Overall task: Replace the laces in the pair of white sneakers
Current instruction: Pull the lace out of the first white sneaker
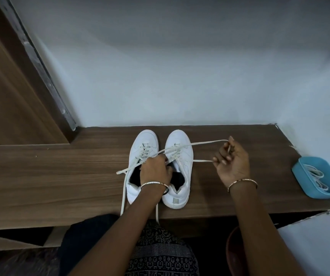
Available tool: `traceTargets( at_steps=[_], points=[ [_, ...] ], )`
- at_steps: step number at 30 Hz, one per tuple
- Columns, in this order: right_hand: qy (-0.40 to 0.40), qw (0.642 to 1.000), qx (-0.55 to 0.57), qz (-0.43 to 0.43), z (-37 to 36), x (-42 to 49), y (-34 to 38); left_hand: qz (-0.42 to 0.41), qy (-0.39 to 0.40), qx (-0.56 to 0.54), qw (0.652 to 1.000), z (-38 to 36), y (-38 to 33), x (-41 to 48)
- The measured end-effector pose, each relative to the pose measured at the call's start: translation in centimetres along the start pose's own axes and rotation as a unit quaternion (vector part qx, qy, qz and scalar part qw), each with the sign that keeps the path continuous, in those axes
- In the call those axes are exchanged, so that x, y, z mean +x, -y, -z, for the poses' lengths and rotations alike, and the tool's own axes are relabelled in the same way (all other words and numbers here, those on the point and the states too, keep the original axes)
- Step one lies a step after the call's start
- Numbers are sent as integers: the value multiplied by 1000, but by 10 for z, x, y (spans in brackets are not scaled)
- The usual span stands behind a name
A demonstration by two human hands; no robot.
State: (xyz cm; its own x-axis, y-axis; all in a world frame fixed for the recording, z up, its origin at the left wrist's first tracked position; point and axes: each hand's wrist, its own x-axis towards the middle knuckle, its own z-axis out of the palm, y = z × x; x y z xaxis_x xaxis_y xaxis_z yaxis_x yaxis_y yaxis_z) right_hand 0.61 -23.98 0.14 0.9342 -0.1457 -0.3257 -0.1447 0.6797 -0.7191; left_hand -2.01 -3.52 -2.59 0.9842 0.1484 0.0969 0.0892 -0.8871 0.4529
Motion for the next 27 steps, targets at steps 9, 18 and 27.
traceTargets(
  at_steps=[9, 18, 27],
  points=[
    [-283, 732, -615, 78, 66, 15, 3, 7, 51, -73, 996, 4, 1, -6],
    [-26, 680, -670, 298, -2, -1, -36, 136, 78, -256, 954, 11, -13, 21],
    [181, 630, -701, 280, -30, 12, -55, 265, -39, -273, 924, 21, 2, 2]
  ],
)
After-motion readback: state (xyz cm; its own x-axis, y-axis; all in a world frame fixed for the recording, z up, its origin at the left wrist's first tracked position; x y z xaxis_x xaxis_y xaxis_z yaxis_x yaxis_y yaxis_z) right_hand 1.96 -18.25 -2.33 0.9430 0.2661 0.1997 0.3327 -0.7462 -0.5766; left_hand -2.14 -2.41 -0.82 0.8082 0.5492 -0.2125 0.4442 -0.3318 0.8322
